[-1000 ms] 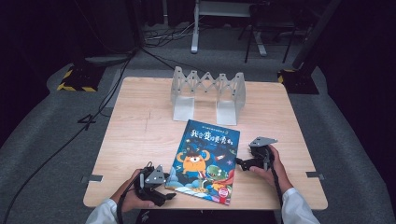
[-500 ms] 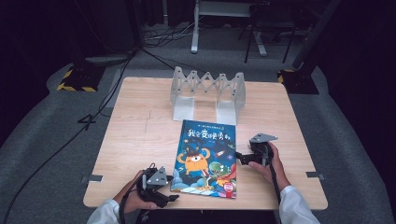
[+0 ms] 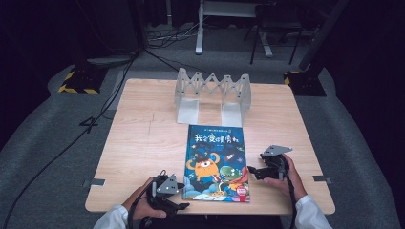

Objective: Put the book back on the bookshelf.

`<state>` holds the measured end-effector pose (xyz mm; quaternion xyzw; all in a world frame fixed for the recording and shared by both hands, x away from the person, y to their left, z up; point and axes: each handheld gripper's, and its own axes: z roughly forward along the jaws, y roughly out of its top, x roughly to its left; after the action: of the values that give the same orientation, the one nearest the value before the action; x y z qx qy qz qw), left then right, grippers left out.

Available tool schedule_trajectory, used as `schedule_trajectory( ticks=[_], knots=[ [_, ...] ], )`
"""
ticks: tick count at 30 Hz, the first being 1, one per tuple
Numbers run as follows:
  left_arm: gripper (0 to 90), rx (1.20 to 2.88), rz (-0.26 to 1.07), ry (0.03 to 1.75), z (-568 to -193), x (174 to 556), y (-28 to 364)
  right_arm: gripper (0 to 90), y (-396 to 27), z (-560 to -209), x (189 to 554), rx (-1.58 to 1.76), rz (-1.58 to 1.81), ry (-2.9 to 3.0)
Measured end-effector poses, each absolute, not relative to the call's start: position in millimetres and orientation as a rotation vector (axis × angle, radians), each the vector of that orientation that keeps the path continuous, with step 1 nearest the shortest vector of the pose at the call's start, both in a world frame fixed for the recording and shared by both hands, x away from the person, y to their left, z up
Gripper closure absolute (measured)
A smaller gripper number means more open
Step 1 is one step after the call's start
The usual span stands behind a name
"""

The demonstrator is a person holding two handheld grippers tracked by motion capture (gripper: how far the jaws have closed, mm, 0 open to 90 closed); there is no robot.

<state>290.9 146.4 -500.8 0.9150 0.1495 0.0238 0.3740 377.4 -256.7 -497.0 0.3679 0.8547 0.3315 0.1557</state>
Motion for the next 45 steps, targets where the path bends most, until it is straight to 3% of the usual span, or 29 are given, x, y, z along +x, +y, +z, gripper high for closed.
schedule_trajectory(
  ticks=[12,23,29,32,41,45],
  knots=[
    [17.4,2.324,0.186,0.522,-505,300,161,18.4,-266,-499,340,1.087,0.966,2.422],
    [15.6,2.326,0.184,0.526,-505,302,161,20.9,-264,-492,311,1.020,0.880,2.547],
    [15.5,2.327,0.185,0.526,-505,302,161,34.2,-256,-485,291,0.963,0.827,2.635],
    [15.2,2.328,0.181,0.516,-505,303,160,49.8,-247,-478,282,0.943,0.743,2.700],
    [14.9,2.331,0.181,0.509,-505,303,160,54.1,-221,-467,286,0.814,0.488,2.892],
    [14.9,2.330,0.181,0.510,-505,303,160,61.2,-208,-465,290,0.753,0.418,2.934]
  ],
)
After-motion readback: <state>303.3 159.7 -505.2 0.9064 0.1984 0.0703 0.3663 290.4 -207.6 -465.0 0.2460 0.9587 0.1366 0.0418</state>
